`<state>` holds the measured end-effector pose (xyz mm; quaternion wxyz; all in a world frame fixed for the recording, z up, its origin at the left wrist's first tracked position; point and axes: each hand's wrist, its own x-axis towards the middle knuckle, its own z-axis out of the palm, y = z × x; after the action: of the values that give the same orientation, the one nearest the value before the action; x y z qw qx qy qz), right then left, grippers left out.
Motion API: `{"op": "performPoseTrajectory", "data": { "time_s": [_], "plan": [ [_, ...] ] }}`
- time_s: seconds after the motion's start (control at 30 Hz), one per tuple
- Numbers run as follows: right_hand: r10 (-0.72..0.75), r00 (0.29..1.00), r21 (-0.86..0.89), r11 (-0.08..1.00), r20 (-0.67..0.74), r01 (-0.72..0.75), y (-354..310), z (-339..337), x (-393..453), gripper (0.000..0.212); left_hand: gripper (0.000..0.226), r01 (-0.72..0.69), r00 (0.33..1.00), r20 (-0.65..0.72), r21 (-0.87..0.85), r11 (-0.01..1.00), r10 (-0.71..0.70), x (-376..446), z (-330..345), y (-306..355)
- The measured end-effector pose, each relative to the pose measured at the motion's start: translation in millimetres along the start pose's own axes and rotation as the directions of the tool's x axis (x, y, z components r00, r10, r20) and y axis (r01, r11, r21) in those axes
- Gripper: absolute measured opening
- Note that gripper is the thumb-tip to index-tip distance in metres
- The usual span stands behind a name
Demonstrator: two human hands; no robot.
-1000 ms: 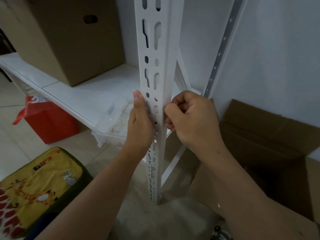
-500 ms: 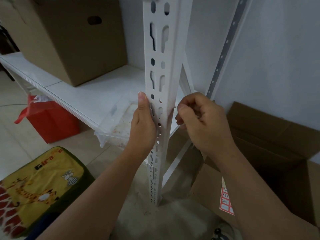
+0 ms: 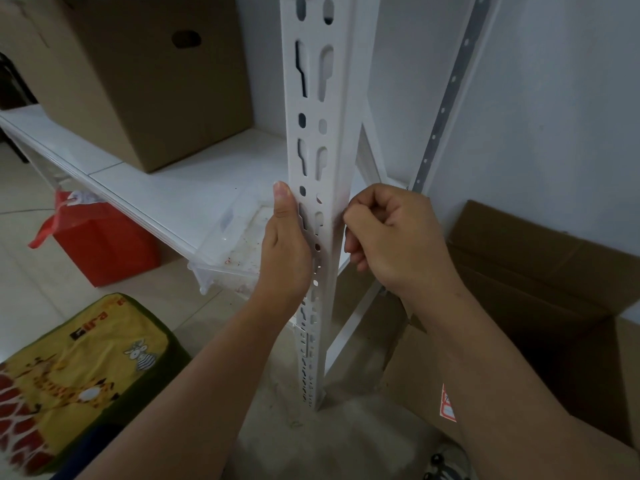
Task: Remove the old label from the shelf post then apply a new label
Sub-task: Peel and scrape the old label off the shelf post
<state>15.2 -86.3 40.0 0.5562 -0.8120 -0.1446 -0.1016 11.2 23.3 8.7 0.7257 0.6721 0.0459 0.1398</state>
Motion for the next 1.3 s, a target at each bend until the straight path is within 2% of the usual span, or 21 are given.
{"op": "performPoseTrajectory", "data": {
  "time_s": [0.07, 0.17, 0.2, 0.4, 0.57, 0.63, 0.67, 0.73, 0.8, 0.9, 0.97, 1.07, 1.2, 1.3],
  "plan": [
    [0.000, 0.999, -0.057, 0.998, -0.037, -0.002, 9.6, 2.3, 1.3, 0.022, 0.046, -0.007, 1.000, 0.007, 0.004, 1.000, 0.007, 0.2, -0.9, 2.3],
    [0.198, 0.978, -0.164, 0.965, -0.064, -0.206, 40.7, -13.7, 3.5, 0.022, 0.044, 0.007, 0.999, 0.051, 0.003, 1.000, -0.007, -4.5, -4.4, 3.5],
    [0.244, 0.966, -0.148, 0.956, -0.085, -0.255, 49.3, -22.0, 0.9, 0.023, 0.042, 0.008, 0.997, 0.078, 0.015, 1.000, -0.009, -5.4, -5.3, 4.4],
    [0.174, 0.985, 0.010, 0.985, -0.013, -0.174, 52.1, -16.5, -14.2, 0.018, 0.047, -0.012, 0.995, 0.100, 0.017, 1.000, 0.010, -0.4, -9.2, 1.8],
    [0.175, 0.984, 0.355, 0.919, 0.021, -0.170, 36.9, -14.2, -17.5, 0.014, 0.040, -0.036, 0.998, 0.044, 0.043, 0.998, 0.034, -6.2, -6.4, 2.4],
    [0.145, 0.987, 0.397, 0.904, 0.062, -0.158, 34.8, -14.6, -18.8, 0.012, 0.028, -0.143, 0.987, -0.065, 0.101, 0.985, 0.150, -7.4, -4.6, -2.0],
    [0.132, 0.988, 0.404, 0.902, 0.075, -0.151, 34.5, -14.2, -19.4, 0.012, 0.018, -0.225, 0.959, -0.146, 0.136, 0.965, 0.244, -8.0, -5.0, -4.6],
    [0.102, 0.991, 0.412, 0.902, 0.091, -0.130, 34.2, -13.2, -20.4, 0.011, 0.018, -0.396, 0.847, -0.274, 0.246, 0.885, 0.455, -9.5, -6.4, -10.6],
    [0.068, 0.993, 0.413, 0.905, 0.101, -0.104, 33.9, -11.5, -22.3, 0.009, 0.015, -0.523, 0.755, -0.230, 0.354, 0.775, 0.614, -15.0, -6.3, -16.6],
    [0.040, 0.993, 0.414, 0.906, 0.111, -0.083, 29.8, -9.3, -25.2, 0.023, 0.012, -0.641, 0.712, -0.014, 0.394, 0.659, 0.702, -29.0, -0.4, -20.1],
    [0.030, 0.993, 0.405, 0.912, 0.112, -0.073, 27.3, -8.7, -26.0, 0.032, 0.018, -0.666, 0.712, 0.064, 0.378, 0.644, 0.699, -34.2, 3.2, -20.3],
    [0.007, 0.993, 0.415, 0.908, 0.119, -0.056, 26.8, -8.4, -25.9, 0.036, 0.014, -0.636, 0.752, 0.058, 0.327, 0.699, 0.657, -35.8, 2.4, -16.3],
    [-0.014, 0.992, 0.444, 0.895, 0.123, -0.043, 29.3, -8.2, -24.6, 0.030, 0.006, -0.578, 0.815, 0.061, 0.146, 0.803, 0.576, -35.9, -3.2, -8.5],
    [-0.037, 0.990, 0.460, 0.887, 0.135, -0.030, 29.2, -7.3, -23.9, 0.027, 0.009, -0.501, 0.862, 0.101, 0.020, 0.865, 0.496, -33.4, -9.0, -3.7]
  ]
}}
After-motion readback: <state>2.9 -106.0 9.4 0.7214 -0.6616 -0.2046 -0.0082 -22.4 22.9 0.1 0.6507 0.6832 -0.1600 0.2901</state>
